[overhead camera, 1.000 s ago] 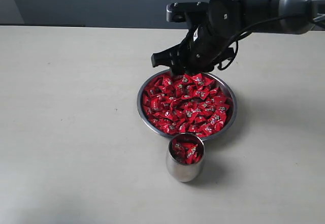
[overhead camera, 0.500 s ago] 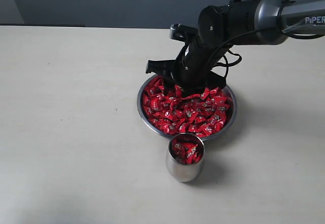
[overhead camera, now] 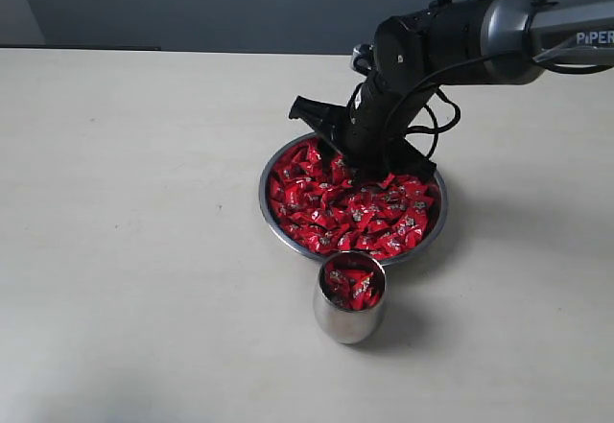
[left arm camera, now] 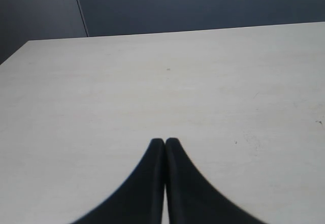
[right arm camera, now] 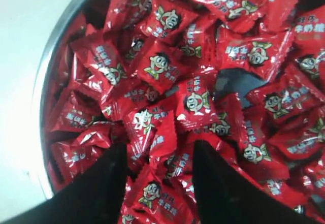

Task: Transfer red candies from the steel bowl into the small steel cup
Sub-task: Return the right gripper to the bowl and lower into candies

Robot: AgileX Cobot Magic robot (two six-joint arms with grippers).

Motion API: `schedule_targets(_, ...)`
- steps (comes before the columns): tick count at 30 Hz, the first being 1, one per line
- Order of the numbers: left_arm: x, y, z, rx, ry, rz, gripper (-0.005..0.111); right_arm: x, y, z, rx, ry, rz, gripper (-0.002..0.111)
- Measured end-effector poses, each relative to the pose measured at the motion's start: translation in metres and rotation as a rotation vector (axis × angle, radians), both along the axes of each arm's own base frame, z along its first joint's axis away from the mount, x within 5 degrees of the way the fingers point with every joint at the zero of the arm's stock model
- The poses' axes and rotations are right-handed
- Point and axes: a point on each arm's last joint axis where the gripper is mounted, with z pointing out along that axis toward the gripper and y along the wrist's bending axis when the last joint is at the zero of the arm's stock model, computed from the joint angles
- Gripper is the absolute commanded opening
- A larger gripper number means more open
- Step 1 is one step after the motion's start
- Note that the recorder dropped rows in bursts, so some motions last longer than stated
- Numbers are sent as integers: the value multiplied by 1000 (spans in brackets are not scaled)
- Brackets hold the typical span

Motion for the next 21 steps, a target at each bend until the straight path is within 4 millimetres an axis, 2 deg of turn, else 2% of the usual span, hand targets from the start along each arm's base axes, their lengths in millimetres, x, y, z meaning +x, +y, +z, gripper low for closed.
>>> schedule_targets(4, 0, 0, 0, 0, 0, 0, 0, -1, -2, -2, -21, 17, -2, 40)
schedule_targets(12, 0, 0, 0, 0, 0, 0, 0, 0, 3, -23, -16, 90, -33, 40)
schedule_targets(21, 0, 0, 0, 0, 0, 0, 0, 6, 12, -19, 38, 77, -36, 40)
